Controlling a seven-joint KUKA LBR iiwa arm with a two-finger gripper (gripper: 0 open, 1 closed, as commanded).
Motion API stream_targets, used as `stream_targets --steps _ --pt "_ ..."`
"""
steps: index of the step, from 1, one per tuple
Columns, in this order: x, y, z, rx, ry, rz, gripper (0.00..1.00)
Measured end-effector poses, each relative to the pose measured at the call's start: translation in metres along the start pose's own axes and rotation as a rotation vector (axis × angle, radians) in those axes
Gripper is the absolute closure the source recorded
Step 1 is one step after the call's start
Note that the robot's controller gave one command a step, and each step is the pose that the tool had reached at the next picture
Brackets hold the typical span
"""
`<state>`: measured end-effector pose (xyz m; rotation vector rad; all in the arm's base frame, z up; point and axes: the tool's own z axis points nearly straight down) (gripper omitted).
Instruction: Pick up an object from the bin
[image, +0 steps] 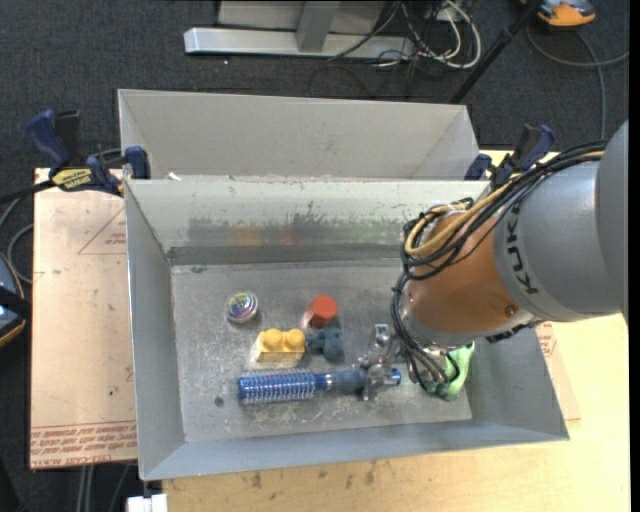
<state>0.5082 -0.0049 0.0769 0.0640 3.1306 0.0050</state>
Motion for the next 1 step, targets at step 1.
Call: stream_targets --steps 1 --pt "0.0015 -0.0029 -0.1378 0.003 0.002 0.005 1.00"
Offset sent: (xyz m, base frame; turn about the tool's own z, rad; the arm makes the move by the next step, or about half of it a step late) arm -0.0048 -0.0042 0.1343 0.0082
